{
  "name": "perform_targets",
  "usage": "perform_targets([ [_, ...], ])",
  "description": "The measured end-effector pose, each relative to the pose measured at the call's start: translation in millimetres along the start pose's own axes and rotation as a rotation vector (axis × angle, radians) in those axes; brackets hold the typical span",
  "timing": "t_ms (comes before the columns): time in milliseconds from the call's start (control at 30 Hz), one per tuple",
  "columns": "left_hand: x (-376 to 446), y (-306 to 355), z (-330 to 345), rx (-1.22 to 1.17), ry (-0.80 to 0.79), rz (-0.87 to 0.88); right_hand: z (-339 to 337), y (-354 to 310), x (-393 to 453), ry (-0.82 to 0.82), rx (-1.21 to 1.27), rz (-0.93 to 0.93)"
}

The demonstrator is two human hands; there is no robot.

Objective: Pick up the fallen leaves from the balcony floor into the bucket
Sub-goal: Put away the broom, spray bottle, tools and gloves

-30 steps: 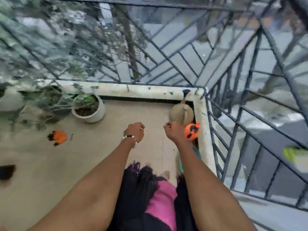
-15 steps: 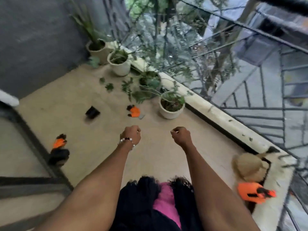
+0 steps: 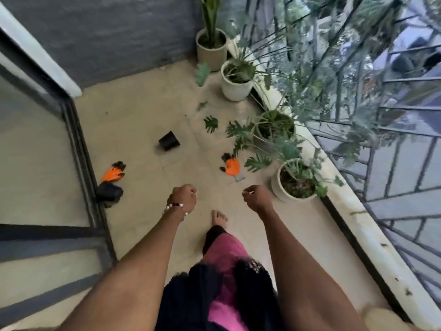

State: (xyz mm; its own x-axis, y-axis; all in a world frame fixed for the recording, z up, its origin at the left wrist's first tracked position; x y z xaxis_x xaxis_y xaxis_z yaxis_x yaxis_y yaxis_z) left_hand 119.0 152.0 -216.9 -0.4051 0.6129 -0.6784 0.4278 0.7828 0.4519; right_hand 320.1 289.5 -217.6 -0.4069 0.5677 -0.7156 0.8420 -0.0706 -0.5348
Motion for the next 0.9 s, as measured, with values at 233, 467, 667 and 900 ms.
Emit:
perform_targets([
  [233,148,1,-30,-0.122,-0.024,-0.124,-7,-16,169,-0.144,0.003,0.142],
  [467,347,-63,27,-0.197,-0.095,-0.190,42,35,381,-0.120,-0.139,0.200],
  [667,507,-144,104,-0.098,-0.178,-0.150,100,88,619,-0.052,-0.908,-0.128],
  [900,574,-198,145,-0.079,-0.224,-0.208,122,117,662,0.078,-1.024,-0.120],
])
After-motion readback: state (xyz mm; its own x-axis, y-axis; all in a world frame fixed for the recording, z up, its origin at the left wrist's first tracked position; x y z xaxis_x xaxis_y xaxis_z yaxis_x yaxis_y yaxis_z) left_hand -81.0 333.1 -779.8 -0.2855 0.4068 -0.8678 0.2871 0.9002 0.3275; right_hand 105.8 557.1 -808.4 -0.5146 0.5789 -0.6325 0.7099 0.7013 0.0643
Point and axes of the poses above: each hand's wrist, its own x-axis towards the middle knuckle, its own z-axis out of the palm, y = z × x, the point moved 3 cm from there along x, towards the middle knuckle, and after that the axes turned 14 degrees about -y, right-handed, at the moved point
